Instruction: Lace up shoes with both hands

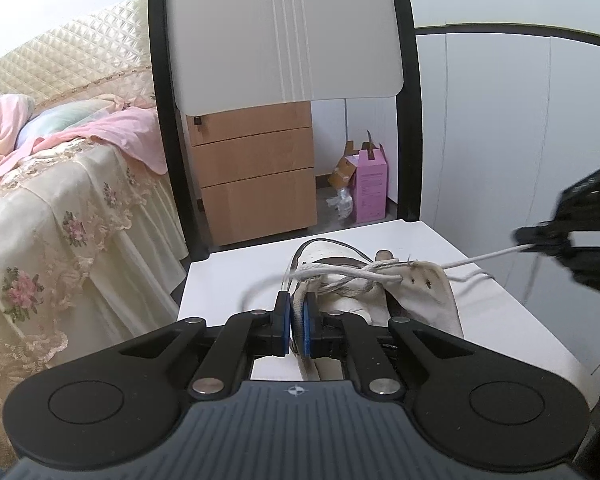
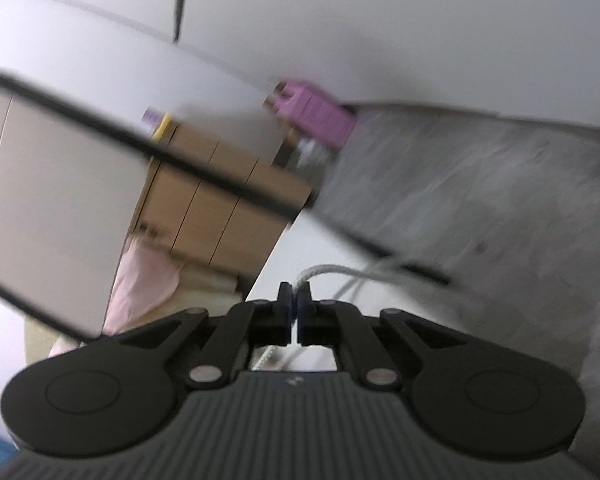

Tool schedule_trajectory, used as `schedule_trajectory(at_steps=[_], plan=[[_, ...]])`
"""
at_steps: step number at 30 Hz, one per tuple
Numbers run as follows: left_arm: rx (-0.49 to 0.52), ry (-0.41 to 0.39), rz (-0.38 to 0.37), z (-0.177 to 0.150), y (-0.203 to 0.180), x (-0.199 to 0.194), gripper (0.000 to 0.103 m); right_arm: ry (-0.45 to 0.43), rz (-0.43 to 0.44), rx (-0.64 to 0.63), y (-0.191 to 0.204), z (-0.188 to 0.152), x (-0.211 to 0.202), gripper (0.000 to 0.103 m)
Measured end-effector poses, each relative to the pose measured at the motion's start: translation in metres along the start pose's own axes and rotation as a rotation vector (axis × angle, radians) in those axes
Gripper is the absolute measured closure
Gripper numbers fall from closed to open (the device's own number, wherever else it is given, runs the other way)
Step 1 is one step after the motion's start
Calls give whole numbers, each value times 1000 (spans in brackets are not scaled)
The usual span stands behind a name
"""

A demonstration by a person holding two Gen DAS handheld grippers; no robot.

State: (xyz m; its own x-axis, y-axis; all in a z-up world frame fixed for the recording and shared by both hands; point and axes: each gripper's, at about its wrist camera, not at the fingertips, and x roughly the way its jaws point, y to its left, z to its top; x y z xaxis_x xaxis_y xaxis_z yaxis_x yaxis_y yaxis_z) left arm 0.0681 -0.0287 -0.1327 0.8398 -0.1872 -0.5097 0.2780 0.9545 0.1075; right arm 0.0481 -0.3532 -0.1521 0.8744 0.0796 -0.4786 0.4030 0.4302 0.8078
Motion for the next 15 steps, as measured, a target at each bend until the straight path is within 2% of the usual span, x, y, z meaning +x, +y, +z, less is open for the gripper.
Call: schedule_trajectory(at_steps=[7, 15], plan=[[-11, 2, 23, -1, -1, -4, 95, -68, -115, 25, -30, 30, -19, 100], [-22, -3, 62, -3, -3, -6, 95, -79, -221, 37, -62, 52, -31, 100]])
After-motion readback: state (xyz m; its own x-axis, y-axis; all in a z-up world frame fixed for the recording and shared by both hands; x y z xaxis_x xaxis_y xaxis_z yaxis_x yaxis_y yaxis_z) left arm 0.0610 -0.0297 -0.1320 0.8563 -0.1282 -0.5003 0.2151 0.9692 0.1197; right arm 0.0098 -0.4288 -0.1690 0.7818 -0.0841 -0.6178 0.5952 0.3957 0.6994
